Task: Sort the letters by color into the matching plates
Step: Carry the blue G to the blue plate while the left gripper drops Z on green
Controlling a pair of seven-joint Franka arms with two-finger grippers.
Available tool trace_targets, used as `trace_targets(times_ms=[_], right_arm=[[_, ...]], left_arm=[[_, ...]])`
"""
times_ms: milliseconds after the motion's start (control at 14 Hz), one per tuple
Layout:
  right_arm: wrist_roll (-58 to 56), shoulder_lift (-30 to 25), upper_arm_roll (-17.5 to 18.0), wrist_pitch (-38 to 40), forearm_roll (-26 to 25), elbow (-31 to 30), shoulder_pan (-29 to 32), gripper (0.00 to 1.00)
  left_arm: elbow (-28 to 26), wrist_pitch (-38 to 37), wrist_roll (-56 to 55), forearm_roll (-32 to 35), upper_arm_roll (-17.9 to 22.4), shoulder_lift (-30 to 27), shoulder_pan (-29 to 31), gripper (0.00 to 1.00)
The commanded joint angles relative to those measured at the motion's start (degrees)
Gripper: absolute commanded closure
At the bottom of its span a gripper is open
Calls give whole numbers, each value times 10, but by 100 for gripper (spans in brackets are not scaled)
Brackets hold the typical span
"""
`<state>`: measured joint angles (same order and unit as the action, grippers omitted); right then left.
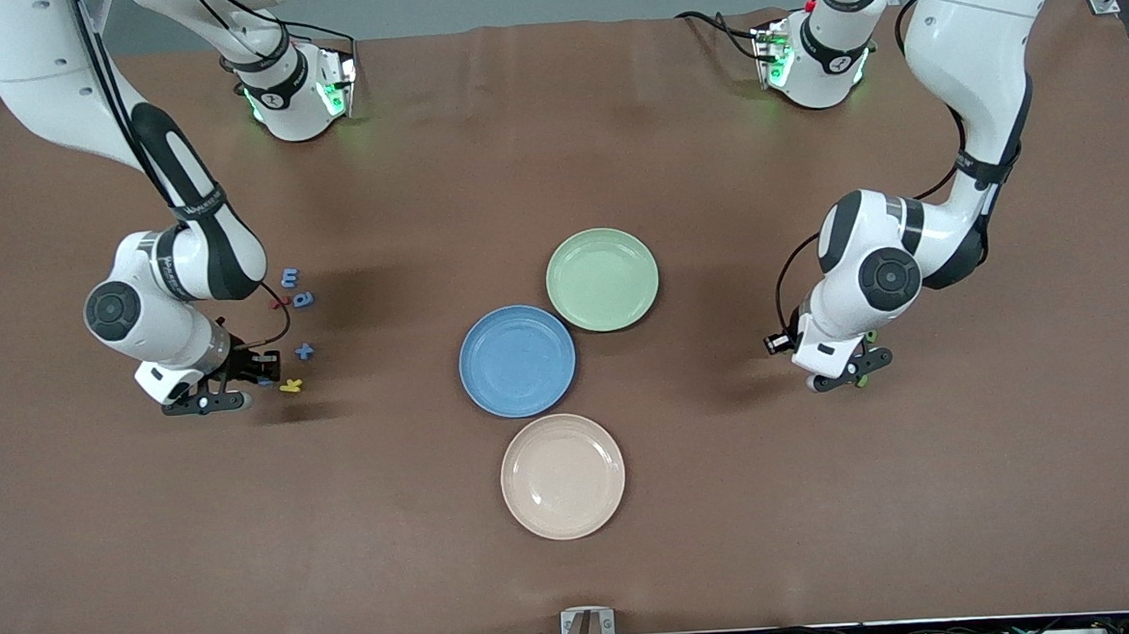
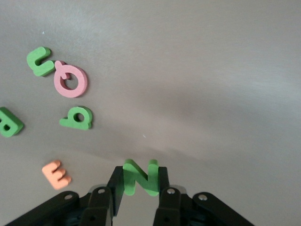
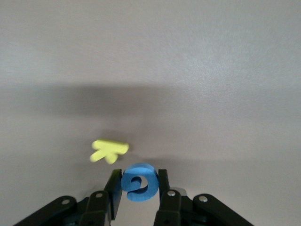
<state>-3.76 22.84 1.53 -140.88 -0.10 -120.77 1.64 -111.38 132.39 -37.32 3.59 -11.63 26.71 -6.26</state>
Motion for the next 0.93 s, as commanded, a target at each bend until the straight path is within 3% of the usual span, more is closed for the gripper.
trace_targets(times_ms=[0, 143, 358, 572, 858], right_arm=[[43, -57, 2, 121, -10, 40, -36, 79], [119, -60, 5, 194, -9, 82, -77, 79], [238, -60, 5, 216, -4, 118, -166, 79], [327, -47, 5, 209, 0, 150, -245, 79], [368, 31, 5, 157, 35, 206, -309, 79]], left_arm=[[31, -73, -12, 10, -29, -31, -2, 100], [31, -76, -22, 9, -53, -46, -2, 100], [36, -73, -73, 10, -103, -48, -10, 100], [37, -72, -143, 11, -127, -44, -50, 100], [32, -40, -256, 10, -127, -19, -124, 100]])
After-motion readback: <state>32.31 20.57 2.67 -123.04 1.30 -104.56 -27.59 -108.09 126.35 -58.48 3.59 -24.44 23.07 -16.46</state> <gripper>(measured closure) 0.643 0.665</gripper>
